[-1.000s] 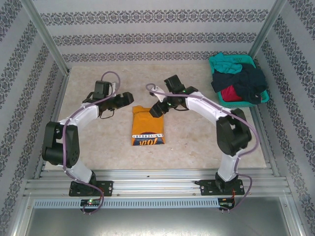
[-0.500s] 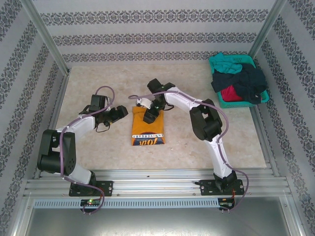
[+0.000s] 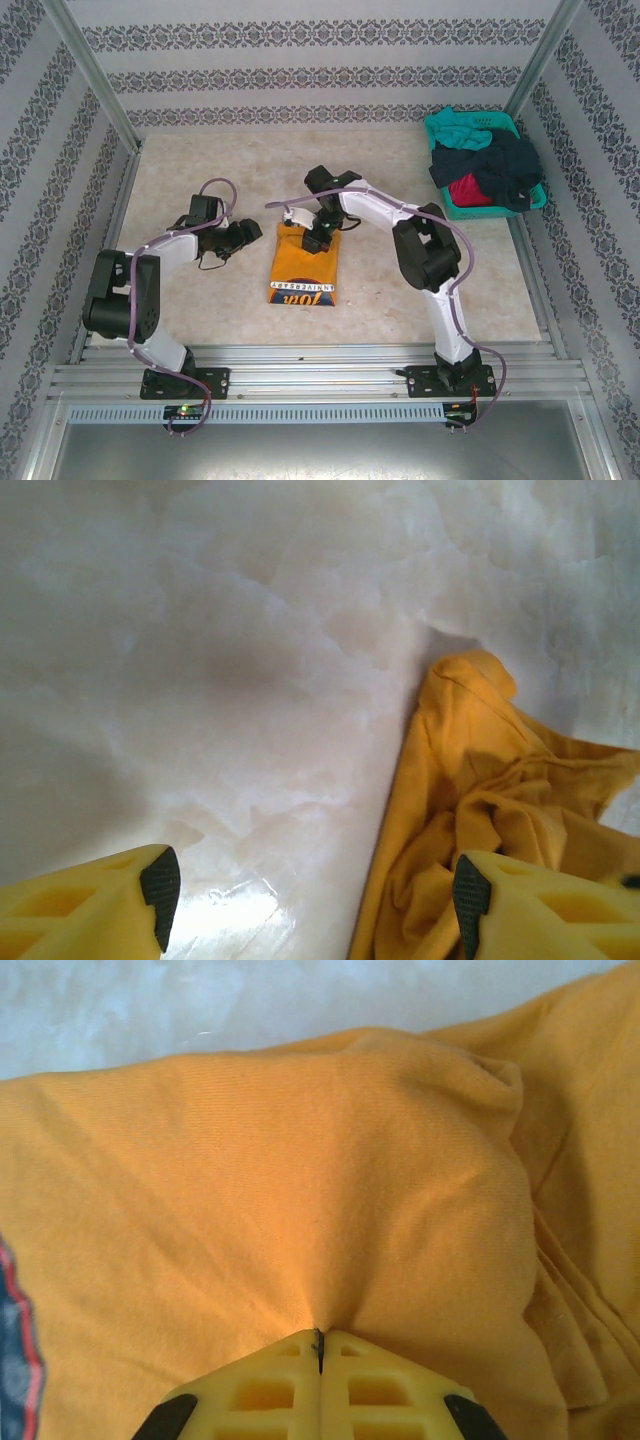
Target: Fold and stack the t-shirts
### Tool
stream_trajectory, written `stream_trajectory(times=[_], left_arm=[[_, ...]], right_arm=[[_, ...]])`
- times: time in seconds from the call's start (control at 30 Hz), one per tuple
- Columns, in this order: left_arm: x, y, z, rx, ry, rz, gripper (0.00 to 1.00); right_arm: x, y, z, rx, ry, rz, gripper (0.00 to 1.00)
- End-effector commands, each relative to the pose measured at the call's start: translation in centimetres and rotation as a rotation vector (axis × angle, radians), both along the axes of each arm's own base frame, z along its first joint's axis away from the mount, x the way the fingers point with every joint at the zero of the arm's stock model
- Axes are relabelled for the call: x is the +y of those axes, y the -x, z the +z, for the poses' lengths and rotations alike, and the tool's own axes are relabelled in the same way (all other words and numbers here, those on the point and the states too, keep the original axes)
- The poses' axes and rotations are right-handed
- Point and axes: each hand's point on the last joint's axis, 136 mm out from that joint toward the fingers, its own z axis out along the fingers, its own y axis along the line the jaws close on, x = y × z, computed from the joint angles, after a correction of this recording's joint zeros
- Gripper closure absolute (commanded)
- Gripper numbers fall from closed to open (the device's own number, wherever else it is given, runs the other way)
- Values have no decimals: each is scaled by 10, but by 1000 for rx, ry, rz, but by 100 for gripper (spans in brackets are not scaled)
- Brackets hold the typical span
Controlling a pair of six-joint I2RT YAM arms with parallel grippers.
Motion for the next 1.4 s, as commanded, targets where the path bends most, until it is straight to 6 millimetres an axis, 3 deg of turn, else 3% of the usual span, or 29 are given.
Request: stream_trajectory(times=[0.0, 0.07, 0.2, 0.33, 0.53, 0.63, 0.73, 0.9, 0.93, 1.2, 1.37], left_arm=[[-12, -9, 2, -18, 32, -18, 27], [-16, -10, -1, -13, 39, -25, 27], [-18, -9, -5, -4, 41, -29, 27], [-18, -6, -5, -2, 38, -32, 27], [-17, -1, -4, -1, 29, -35, 27], [-16, 0, -4, 0, 25, -36, 27], [-16, -1, -4, -4, 24, -37, 27], [-17, -4, -4, -4, 28, -42, 27], [-18, -5, -4, -5, 31, -44, 27], [-39, -16, -2, -9, 64, -103, 31], [-59, -17, -6, 4, 68, -157, 40]], right_arm=[[7, 2, 30, -47, -69, -5, 98], [7, -6, 32, -80, -77, -29, 70], [4, -24, 26, -102, -55, -65, 51], [3, -30, 12, -69, -40, -67, 41], [3, -29, -10, -7, -21, -52, 40], [3, -21, -19, 33, -2, -34, 41], [5, -15, -23, 57, 1, -22, 50], [5, -12, -13, 35, -7, -16, 96], [5, -11, -8, 23, -11, -16, 100], [1, 3, 29, -57, -60, 11, 100], [1, 13, 48, -81, -111, 30, 100]])
